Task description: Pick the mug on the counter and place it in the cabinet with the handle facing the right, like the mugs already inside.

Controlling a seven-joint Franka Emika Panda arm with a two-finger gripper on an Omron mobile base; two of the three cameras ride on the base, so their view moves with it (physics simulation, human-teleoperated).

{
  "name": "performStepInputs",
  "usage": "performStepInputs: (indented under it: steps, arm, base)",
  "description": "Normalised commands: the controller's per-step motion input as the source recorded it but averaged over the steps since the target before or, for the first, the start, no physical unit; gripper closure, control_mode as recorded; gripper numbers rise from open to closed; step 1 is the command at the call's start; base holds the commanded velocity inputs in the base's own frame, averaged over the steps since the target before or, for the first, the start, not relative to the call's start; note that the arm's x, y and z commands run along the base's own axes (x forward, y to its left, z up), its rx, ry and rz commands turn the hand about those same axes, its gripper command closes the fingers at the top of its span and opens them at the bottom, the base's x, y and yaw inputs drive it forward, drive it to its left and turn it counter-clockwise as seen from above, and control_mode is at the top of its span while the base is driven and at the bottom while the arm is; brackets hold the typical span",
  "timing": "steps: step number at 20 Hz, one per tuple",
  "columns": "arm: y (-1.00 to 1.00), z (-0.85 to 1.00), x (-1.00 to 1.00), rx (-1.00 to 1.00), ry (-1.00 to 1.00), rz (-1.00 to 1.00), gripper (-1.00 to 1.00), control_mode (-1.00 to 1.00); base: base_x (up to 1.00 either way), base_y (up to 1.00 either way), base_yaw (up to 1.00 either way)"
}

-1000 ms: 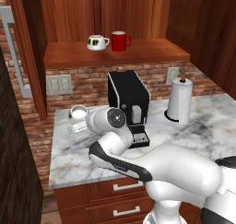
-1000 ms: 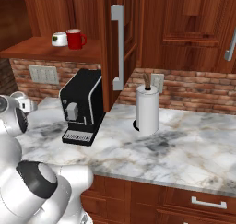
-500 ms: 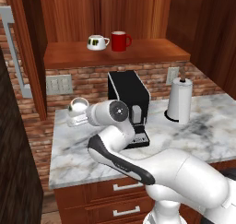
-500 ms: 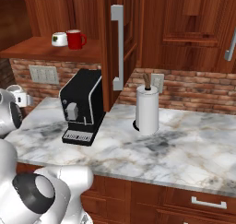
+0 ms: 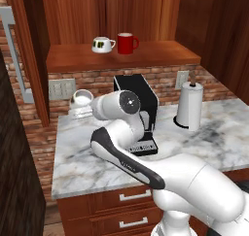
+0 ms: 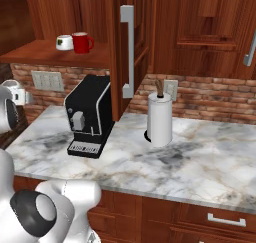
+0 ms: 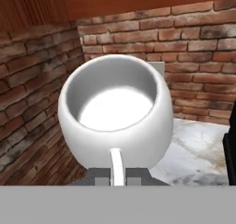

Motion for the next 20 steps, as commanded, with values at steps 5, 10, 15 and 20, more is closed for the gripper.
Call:
performStepInputs:
  steps: [5, 10, 15, 20]
  arm:
    - [0.0, 0.62, -0.07, 0.05, 0.0, 0.0, 1.0, -1.0]
    - [-0.05, 0.63, -0.07, 0.01, 0.0, 0.0, 1.0, -1.0]
    - [-0.2, 0.51, 0.0, 0.0, 0.0, 0.0, 1.0, -1.0]
    - [-0.35, 0.36, 0.0, 0.01, 0.0, 0.0, 1.0, -1.0]
  base:
    - [0.0, 0.0, 0.0]
    - [0.0, 0.0, 0.0]
    - [0.0, 0.0, 0.0]
    - [0.0, 0.0, 0.0]
